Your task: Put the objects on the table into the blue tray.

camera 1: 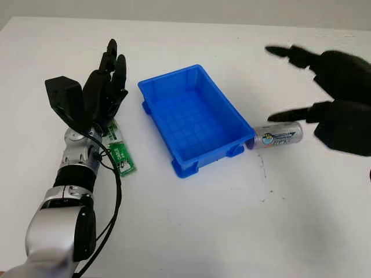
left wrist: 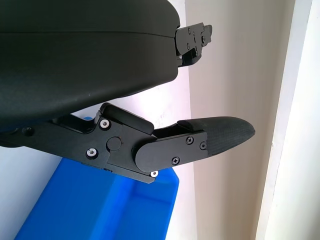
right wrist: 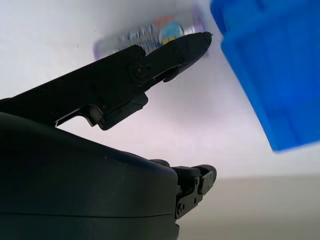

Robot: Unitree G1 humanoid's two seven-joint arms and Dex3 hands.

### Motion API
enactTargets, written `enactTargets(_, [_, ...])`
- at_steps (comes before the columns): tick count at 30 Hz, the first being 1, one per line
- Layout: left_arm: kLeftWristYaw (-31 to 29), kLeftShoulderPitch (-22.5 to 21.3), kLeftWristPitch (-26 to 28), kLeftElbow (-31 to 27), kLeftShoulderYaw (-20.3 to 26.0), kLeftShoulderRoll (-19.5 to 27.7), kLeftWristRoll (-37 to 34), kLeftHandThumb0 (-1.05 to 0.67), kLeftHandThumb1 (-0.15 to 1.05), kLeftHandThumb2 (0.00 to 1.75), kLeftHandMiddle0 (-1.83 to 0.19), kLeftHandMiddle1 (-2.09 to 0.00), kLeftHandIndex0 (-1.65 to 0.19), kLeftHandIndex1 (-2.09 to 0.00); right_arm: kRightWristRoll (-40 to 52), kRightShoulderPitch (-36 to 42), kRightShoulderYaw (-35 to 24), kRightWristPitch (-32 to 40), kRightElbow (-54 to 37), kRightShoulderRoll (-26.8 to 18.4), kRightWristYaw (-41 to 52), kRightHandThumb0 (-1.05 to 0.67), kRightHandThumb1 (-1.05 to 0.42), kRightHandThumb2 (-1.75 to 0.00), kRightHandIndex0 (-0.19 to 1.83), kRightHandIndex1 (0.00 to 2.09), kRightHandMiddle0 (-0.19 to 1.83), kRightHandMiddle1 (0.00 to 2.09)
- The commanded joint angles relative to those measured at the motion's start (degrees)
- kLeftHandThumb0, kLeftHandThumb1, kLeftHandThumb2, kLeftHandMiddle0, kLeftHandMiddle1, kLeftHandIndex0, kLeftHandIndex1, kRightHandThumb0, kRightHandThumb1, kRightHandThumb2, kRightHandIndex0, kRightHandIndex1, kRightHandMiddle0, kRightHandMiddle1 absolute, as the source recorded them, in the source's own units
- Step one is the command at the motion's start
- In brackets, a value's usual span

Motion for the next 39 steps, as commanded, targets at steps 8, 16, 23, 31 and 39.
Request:
enactTargets(8, [-1.08, -0.73, -1.01, 1.10, 0.09, 0.93, 0.06, -0.75, 1.05, 0.62, 0.19, 0.00, 0.19, 0.00, -2.86, 0.96, 2.97, 1.28, 0.80, -0.51, 5.16, -0.62, -0.83, -0.06, 0.13, 0.04, 0.14, 0.05])
enactTargets(16, [-0.85, -0.66, -0.77, 0.92, -0.07, 1.07, 0.22, -0.75, 1.05, 0.62, 0.19, 0.00, 0.19, 0.00, -2.67, 2.02, 4.67, 2.18, 3.80, 1.26, 5.63, -0.51, -0.83, -0.05, 0.09, 0.03, 0.12, 0.05])
enactTargets(23, [-1.42, -0.74, -0.85, 1.05, 0.03, 1.16, 0.02, -0.75, 1.05, 0.62, 0.19, 0.00, 0.19, 0.00, -8.48, 2.43, 9.01, -1.80, 9.66, 2.17, 0.29, -0.43, -0.88, -0.07, 0.39, 0.19, 0.37, 0.15])
enactTargets(31, [-1.03, -0.67, -0.75, 0.88, -0.06, 1.22, 0.22, -0.75, 1.05, 0.62, 0.19, 0.00, 0.19, 0.00, -12.93, 1.71, 10.49, -12.83, 19.05, 2.38, -11.37, -0.51, -0.99, -0.06, 0.50, 1.91, 0.38, 1.85])
enactTargets(39, [-1.18, -0.81, -0.82, 1.25, -0.05, 1.08, 0.15, -0.75, 1.05, 0.61, 0.19, 0.00, 0.19, 0.00, -16.43, -0.85, 10.98, -21.23, 26.84, 2.57, -22.27, -0.48, -1.04, -0.08, 0.82, 2.09, 0.58, 2.09])
